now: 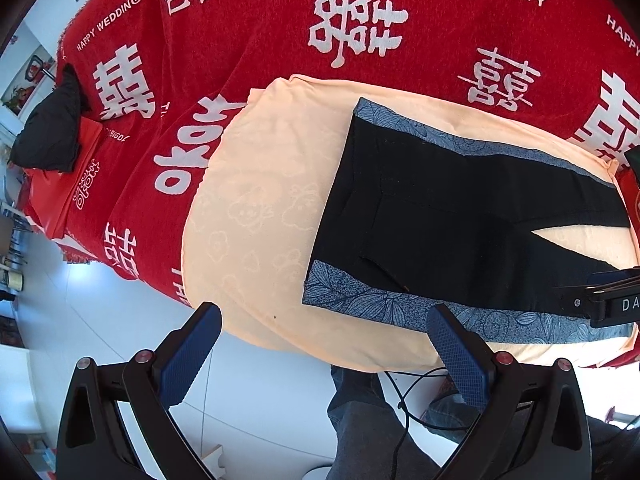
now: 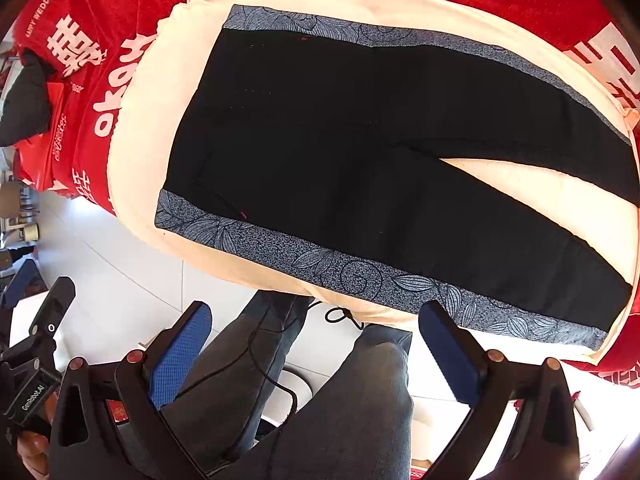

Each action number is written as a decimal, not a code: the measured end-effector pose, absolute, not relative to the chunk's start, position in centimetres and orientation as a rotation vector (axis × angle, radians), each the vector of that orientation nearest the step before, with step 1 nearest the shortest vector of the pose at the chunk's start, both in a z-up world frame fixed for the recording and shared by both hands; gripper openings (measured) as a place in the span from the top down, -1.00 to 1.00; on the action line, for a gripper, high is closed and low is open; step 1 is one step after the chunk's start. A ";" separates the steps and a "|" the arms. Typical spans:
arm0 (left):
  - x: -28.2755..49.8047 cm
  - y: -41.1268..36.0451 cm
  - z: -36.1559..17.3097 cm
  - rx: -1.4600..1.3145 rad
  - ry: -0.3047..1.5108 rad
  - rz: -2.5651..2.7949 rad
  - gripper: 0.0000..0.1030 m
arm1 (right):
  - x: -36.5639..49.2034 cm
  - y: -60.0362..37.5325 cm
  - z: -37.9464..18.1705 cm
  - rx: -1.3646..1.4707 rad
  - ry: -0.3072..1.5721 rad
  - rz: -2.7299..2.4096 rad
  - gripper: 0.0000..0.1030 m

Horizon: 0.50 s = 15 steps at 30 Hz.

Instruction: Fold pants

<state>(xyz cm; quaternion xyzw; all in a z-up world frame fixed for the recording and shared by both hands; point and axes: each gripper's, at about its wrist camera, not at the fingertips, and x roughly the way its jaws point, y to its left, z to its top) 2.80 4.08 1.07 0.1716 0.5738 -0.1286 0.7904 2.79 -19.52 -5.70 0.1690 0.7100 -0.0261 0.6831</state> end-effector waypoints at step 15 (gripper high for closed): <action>3.1 2.4 0.8 0.409 1.233 -0.315 -1.00 | 3.6 -20.2 -5.2 0.364 1.578 -0.077 -1.00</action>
